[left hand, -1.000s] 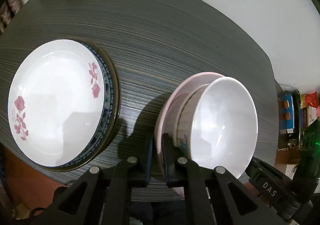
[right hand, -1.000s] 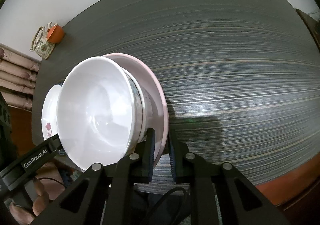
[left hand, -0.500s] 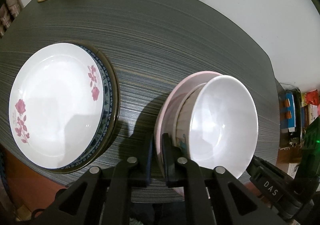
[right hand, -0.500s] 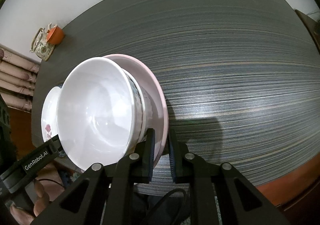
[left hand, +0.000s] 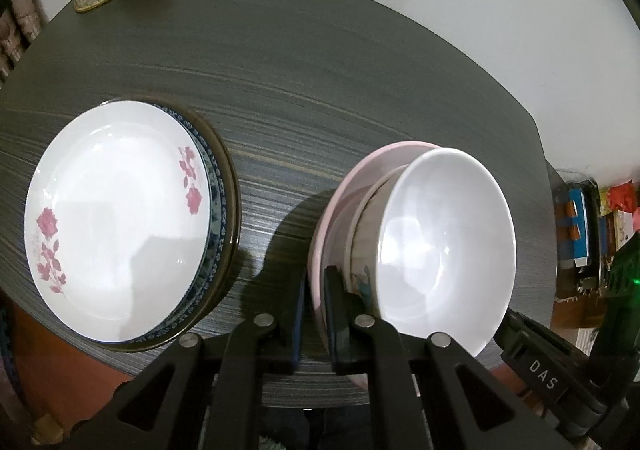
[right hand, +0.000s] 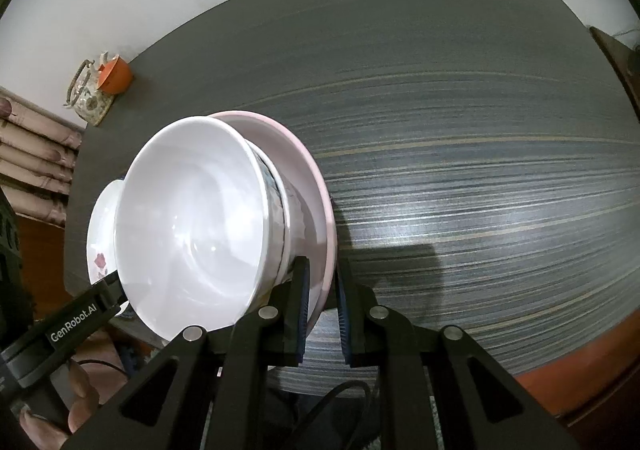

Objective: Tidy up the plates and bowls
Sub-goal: 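Carry the nested bowls with the right gripper over the plate stack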

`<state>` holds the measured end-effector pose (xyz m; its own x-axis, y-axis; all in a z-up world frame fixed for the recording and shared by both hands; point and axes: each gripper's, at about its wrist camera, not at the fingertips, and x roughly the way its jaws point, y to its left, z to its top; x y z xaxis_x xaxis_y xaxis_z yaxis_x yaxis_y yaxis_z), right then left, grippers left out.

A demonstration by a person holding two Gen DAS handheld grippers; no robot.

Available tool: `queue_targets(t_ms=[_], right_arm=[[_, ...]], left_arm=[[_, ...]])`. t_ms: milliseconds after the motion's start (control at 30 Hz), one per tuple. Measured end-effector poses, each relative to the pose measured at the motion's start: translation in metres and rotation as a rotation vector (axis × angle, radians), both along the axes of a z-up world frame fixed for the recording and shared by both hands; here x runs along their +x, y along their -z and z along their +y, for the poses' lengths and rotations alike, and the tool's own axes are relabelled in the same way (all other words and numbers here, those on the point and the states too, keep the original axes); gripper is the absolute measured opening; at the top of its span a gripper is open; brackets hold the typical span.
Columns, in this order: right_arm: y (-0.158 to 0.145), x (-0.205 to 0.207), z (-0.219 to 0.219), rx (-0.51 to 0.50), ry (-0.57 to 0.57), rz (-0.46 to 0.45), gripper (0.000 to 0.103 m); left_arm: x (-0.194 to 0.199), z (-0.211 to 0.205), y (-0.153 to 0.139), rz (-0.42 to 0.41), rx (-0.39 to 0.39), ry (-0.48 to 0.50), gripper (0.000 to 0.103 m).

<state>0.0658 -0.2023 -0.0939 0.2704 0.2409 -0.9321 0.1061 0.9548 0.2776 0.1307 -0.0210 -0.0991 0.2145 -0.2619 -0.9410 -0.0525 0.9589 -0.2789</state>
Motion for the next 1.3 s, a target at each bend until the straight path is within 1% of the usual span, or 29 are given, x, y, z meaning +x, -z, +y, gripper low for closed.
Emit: queue_targets(t_ms=[300,500,733,967,1000,1300], right_arm=[[-0.018,0.004,0.007,-0.003,-0.022,-0.036,0.014],[-0.032,0.010,0.023,-0.010,-0.053,-0.057,0.014],[-0.047,0.015,0.045,-0.004,-0.101,-0.085,0.014],[-0.055,0.016,0.063,0.003,-0.148,-0.099,0.014],[-0.056,0.017,0.065,0.006,-0.153,-0.099,0.014],[-0.060,0.020,0.095,0.014,-0.211,-0.104,0.014]], left_arm=[[-0.002,0.018,-0.015,-0.028,-0.007,-0.025,0.007],[-0.008,0.030,-0.028,-0.051,-0.002,-0.057,0.007],[-0.010,0.058,-0.041,-0.076,0.000,-0.108,0.007],[-0.014,0.076,-0.051,-0.092,0.011,-0.145,0.007],[-0.015,0.073,-0.051,-0.094,0.012,-0.150,0.007],[-0.023,0.104,-0.056,-0.102,0.023,-0.211,0.007]])
